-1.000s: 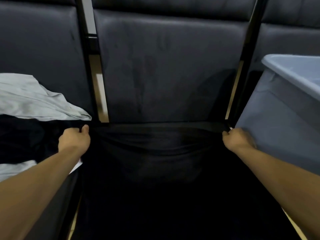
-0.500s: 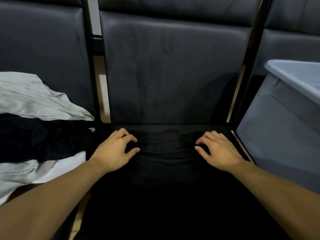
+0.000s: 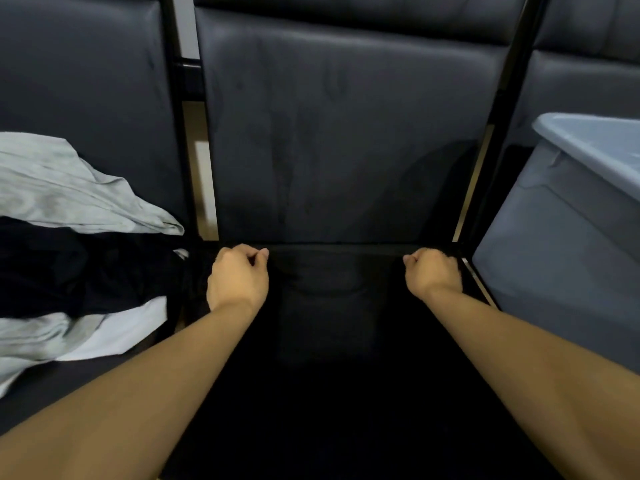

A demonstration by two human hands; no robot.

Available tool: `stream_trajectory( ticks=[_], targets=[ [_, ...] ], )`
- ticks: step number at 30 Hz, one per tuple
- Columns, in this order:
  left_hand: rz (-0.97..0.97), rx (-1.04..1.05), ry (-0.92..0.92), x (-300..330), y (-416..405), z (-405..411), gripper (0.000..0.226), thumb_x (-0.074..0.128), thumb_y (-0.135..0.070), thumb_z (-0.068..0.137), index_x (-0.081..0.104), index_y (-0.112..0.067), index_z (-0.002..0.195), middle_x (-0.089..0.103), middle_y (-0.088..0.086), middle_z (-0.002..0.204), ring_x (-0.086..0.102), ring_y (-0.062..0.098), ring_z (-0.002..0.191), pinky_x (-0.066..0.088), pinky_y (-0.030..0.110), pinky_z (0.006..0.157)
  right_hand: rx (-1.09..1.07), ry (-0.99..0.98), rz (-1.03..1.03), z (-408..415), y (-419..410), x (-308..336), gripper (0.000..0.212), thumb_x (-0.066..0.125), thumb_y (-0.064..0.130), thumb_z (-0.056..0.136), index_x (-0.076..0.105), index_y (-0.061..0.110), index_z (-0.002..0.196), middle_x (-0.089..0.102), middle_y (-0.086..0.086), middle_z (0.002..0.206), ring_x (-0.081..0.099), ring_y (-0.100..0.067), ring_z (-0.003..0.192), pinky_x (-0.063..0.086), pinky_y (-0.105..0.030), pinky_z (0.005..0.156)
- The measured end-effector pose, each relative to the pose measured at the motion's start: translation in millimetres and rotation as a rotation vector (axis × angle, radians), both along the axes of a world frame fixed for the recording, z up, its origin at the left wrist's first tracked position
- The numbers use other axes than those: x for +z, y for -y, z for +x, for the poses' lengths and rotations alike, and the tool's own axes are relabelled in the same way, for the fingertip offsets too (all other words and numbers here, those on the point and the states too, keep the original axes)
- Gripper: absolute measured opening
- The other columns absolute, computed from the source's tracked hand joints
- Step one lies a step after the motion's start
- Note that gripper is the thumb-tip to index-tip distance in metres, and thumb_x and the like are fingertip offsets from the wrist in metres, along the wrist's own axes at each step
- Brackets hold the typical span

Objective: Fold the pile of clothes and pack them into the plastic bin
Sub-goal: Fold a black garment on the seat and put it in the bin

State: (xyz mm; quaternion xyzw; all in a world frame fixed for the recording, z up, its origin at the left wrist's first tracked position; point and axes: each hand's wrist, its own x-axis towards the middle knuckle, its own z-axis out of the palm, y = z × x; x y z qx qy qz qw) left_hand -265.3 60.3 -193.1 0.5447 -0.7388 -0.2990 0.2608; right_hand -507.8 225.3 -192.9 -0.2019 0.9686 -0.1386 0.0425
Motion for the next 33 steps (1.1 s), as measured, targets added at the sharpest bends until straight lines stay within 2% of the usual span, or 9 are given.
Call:
stream_trajectory(
  ticks=[3,6,9,11,16,21,24,29,33],
  targets=[
    [-0.097,0.002,-0.017,5,-16,-1,0.026,0.056,-0.035,0.099,0.060,-0.019,0.119,0.047,0.008,0.125,0.055,0.032,0.107,0.046,0.041,0.086,0.043,-0.189,-0.017,13,4,0,0.029,0.054,0.037,0.101,0.064,0.018,0.120,0.058,-0.012,0.127,0.047,-0.034,0.121,0.037,-0.041,0.099],
    [-0.351,-0.217,0.057,12,-51,5,0.010,0.058,-0.026,0.092,0.058,-0.022,0.101,0.052,0.006,0.106,0.055,0.031,0.099,0.048,0.046,0.089,0.486,-0.419,-0.335,30,15,4,0.018,0.056,0.030,0.097,0.067,0.021,0.110,0.063,-0.004,0.120,0.057,-0.029,0.115,0.038,-0.038,0.098],
    [-0.182,-0.515,0.254,12,-102,18,0.022,0.054,-0.043,0.093,0.052,-0.026,0.106,0.054,0.000,0.108,0.058,0.024,0.105,0.049,0.038,0.090,1.036,-0.219,-0.313,52,25,-1,0.028,0.050,0.032,0.099,0.068,0.021,0.118,0.060,0.000,0.142,0.048,-0.020,0.138,0.032,-0.032,0.116],
    [-0.158,-0.659,0.518,10,-130,24,0.052,0.051,-0.058,0.093,0.040,-0.023,0.130,0.044,0.004,0.128,0.048,0.024,0.120,0.045,0.038,0.099,1.113,-0.014,-0.183,69,23,-9,0.037,0.047,0.040,0.102,0.062,0.026,0.133,0.042,0.005,0.158,0.026,-0.011,0.151,0.021,-0.033,0.124],
    [-0.036,-0.805,0.818,29,-131,18,0.076,0.059,-0.046,0.094,0.019,-0.015,0.150,0.021,0.014,0.148,0.029,0.030,0.136,0.035,0.041,0.109,0.844,0.014,0.008,101,-1,-25,0.051,0.023,0.054,0.107,0.024,0.043,0.157,-0.004,0.018,0.168,-0.017,-0.004,0.153,-0.011,-0.026,0.122],
    [0.018,-0.843,0.973,44,-124,26,0.087,0.068,-0.010,0.084,0.016,-0.010,0.153,0.009,0.016,0.157,0.020,0.032,0.145,0.030,0.045,0.117,0.400,0.187,0.075,151,-16,-16,0.056,0.018,0.051,0.107,0.004,0.040,0.161,-0.023,0.008,0.166,-0.028,-0.016,0.151,-0.015,-0.039,0.124],
    [-0.003,-0.854,1.029,50,-122,36,0.091,0.066,0.000,0.083,0.013,-0.012,0.156,-0.009,0.016,0.164,0.003,0.031,0.153,0.013,0.051,0.124,0.127,0.368,0.086,183,-23,-2,0.061,0.021,0.046,0.107,-0.008,0.037,0.160,-0.035,0.001,0.162,-0.034,-0.022,0.148,-0.017,-0.042,0.122],
    [-0.106,-0.903,0.989,48,-119,59,0.079,0.062,0.004,0.085,0.029,-0.023,0.151,-0.024,0.014,0.164,-0.022,0.030,0.151,-0.006,0.050,0.124,-0.108,0.710,0.003,220,-32,32,0.076,0.035,0.036,0.104,-0.016,0.027,0.159,-0.039,-0.008,0.159,-0.034,-0.031,0.148,-0.016,-0.043,0.121],
    [0.057,-0.769,0.621,52,-119,83,0.052,0.060,0.002,0.082,0.047,-0.030,0.122,-0.006,0.008,0.163,-0.007,0.030,0.153,0.004,0.041,0.125,-0.030,0.775,-0.038,218,-60,42,0.073,0.040,0.032,0.103,-0.003,0.025,0.163,-0.025,-0.008,0.166,-0.023,-0.032,0.153,-0.006,-0.046,0.123]
  ],
)
